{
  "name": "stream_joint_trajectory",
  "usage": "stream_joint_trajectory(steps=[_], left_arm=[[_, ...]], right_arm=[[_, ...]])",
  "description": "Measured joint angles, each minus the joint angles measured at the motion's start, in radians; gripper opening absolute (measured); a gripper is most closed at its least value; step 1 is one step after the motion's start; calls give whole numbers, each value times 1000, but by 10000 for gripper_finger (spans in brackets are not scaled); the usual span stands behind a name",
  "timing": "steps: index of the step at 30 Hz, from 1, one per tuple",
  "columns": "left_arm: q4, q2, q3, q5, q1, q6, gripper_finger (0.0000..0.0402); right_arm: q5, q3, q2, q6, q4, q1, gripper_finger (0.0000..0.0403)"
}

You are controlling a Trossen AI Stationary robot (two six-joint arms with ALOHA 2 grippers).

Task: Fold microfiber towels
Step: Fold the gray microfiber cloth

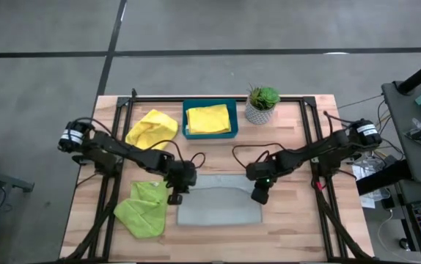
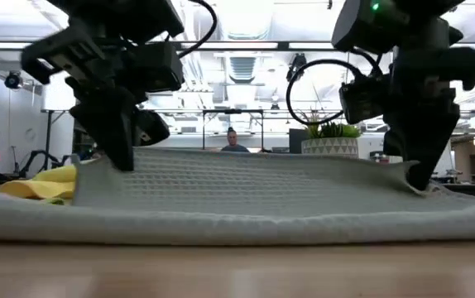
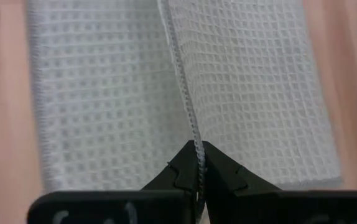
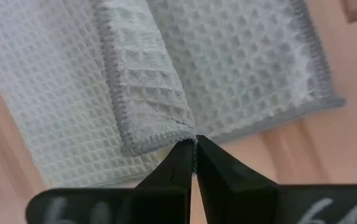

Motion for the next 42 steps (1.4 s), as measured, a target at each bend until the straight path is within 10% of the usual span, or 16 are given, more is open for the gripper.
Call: stream_joint_trajectory(steps=[34, 42], left_arm=[[-32, 2, 0, -121, 106, 42, 1], [-33, 2, 0, -121, 108, 48, 72]], right_arm=[[32, 28, 0, -66, -55, -101, 8], [33, 28, 0, -48, -55, -101, 8]])
